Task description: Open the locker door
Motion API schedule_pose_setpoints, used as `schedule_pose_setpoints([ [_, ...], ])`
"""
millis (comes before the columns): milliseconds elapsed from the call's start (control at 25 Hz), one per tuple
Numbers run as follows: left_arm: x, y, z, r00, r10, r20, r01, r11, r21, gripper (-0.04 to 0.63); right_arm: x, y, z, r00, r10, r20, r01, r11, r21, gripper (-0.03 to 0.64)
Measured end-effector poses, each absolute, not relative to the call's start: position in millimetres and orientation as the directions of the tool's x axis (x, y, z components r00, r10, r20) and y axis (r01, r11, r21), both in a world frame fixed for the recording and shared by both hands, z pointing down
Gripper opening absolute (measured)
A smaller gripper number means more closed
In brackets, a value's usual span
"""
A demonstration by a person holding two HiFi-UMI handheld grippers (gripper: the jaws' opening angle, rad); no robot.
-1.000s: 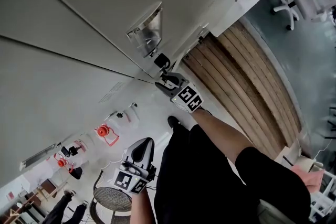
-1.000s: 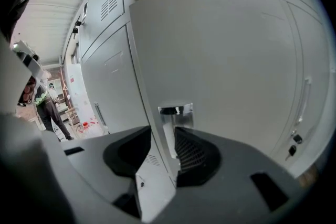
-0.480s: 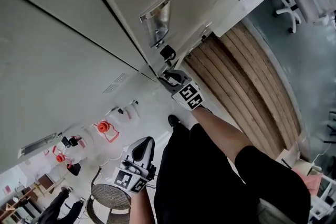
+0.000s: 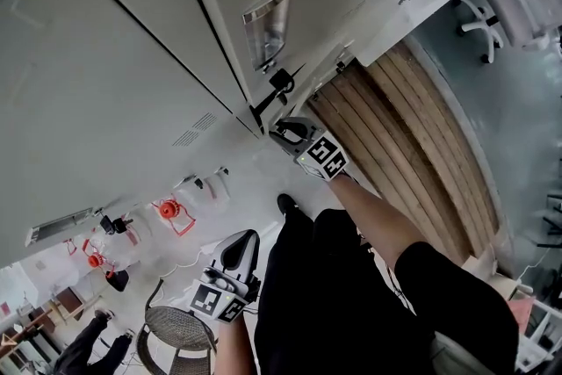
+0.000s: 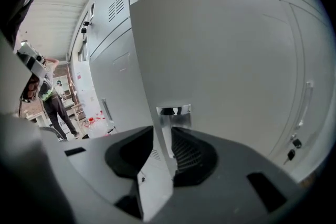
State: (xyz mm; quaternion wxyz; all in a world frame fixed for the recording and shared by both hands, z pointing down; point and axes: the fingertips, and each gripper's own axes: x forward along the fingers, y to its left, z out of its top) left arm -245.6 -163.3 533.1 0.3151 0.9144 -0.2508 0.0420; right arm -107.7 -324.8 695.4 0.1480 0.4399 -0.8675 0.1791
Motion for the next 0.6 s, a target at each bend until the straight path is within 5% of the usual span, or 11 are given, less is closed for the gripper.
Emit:
schedule_pose_setpoints([
  [600, -216, -153, 528, 0.846, -0.482, 0.227, -0.520, -0.653, 0.551, 0.017, -95, -296, 698, -0.709, -0.581, 0.400, -0.682, 0.710, -0.177, 0.120],
])
